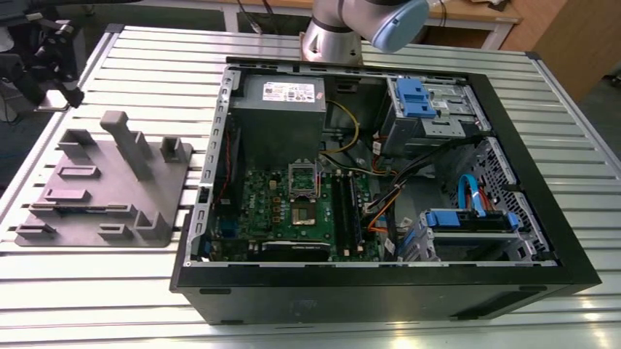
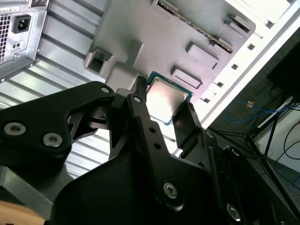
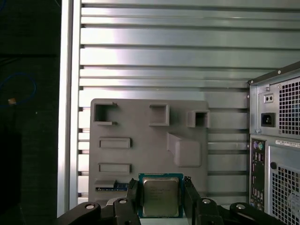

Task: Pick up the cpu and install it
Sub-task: 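Pick up the cpu and move it towards the insertion slot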

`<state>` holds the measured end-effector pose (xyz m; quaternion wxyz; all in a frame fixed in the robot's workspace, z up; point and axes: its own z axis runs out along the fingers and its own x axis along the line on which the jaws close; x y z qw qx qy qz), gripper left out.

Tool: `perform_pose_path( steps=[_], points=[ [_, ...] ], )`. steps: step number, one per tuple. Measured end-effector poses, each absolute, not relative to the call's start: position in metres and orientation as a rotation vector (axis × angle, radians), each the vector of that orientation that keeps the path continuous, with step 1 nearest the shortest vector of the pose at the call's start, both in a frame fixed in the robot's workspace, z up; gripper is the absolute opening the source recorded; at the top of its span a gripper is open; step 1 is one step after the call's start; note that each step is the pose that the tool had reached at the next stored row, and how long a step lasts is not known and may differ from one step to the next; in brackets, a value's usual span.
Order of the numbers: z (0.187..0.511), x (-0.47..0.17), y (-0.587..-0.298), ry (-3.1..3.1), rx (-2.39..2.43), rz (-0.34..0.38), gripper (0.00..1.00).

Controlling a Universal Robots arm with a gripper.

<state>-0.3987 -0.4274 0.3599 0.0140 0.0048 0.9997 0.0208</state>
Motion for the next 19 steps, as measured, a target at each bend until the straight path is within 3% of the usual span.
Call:
perform_pose_path(
  steps=[19],
  points=[
    [0.360, -0.362, -0.427, 3.113, 0.015, 0.065, 0.47]
  ],
)
